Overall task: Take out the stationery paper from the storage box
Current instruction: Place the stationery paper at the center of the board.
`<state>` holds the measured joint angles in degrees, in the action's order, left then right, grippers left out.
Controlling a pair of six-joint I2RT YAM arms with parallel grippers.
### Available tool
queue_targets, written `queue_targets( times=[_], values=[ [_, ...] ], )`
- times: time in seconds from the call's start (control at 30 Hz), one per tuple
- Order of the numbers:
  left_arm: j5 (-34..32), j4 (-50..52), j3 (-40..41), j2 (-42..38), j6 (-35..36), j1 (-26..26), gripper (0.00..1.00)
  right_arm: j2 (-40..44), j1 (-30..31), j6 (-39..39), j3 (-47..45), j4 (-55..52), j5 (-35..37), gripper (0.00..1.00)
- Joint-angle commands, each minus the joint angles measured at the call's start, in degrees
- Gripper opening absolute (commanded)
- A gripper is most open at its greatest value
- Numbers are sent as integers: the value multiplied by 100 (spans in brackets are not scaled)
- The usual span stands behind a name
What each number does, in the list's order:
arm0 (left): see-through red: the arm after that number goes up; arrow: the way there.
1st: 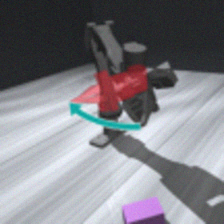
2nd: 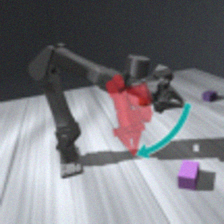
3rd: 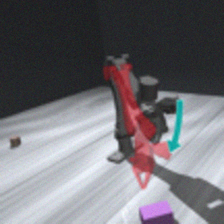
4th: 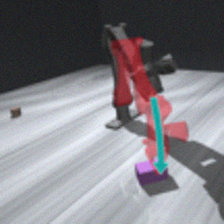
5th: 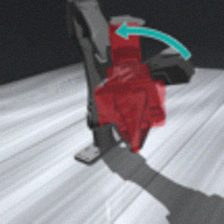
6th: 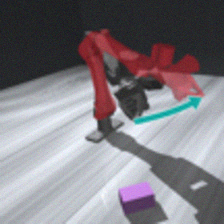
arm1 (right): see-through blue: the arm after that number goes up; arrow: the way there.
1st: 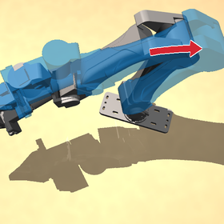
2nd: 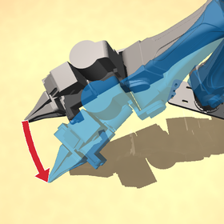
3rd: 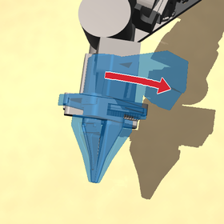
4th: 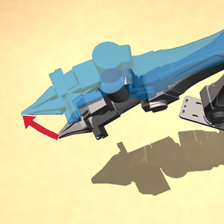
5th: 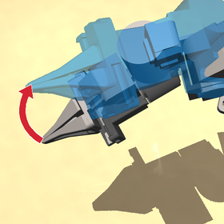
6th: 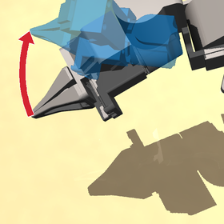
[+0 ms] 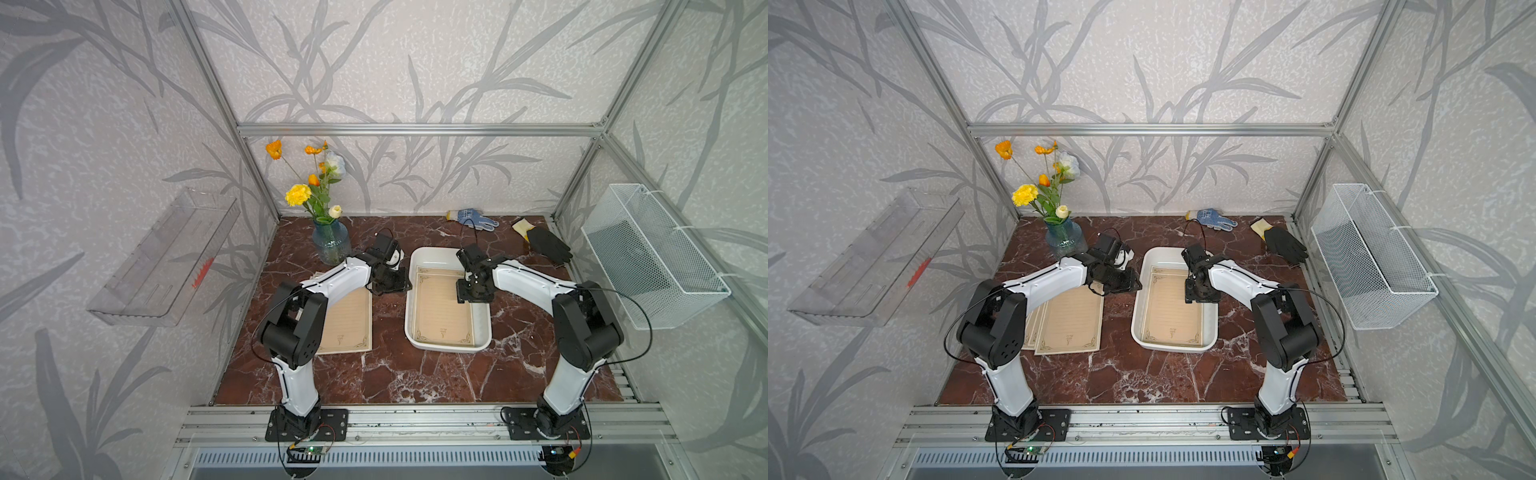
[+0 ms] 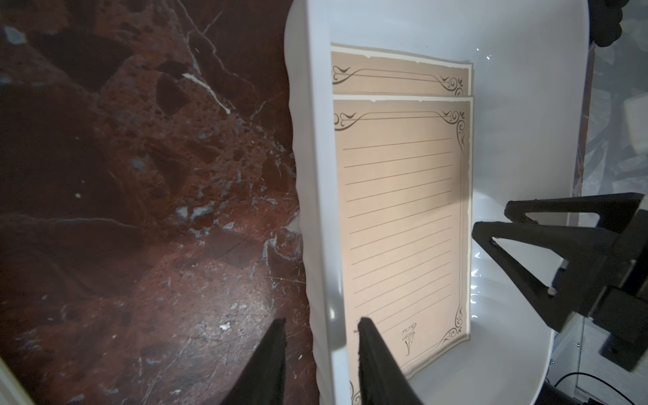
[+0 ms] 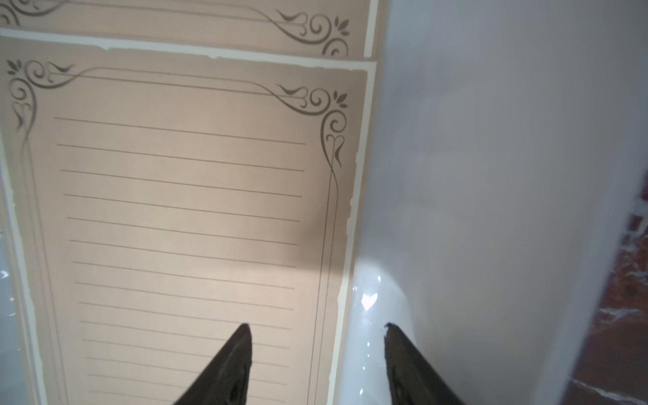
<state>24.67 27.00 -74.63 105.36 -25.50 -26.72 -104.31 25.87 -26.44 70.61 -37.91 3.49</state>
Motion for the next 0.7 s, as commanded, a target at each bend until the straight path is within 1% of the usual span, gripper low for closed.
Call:
queue_targets(
  times=[0.0,0.23,0.67],
  values=[
    [-42,152,-157,106,78,-26,33,-91,-64,-105,-43,141,-80,60],
    [-9,215,-198,188,101,-27,29,-307,-73,-195,1,206,-164,61],
    [-123,333,-245,219,115,-26,27,-421,-73,-248,32,195,-116,64]
  ],
)
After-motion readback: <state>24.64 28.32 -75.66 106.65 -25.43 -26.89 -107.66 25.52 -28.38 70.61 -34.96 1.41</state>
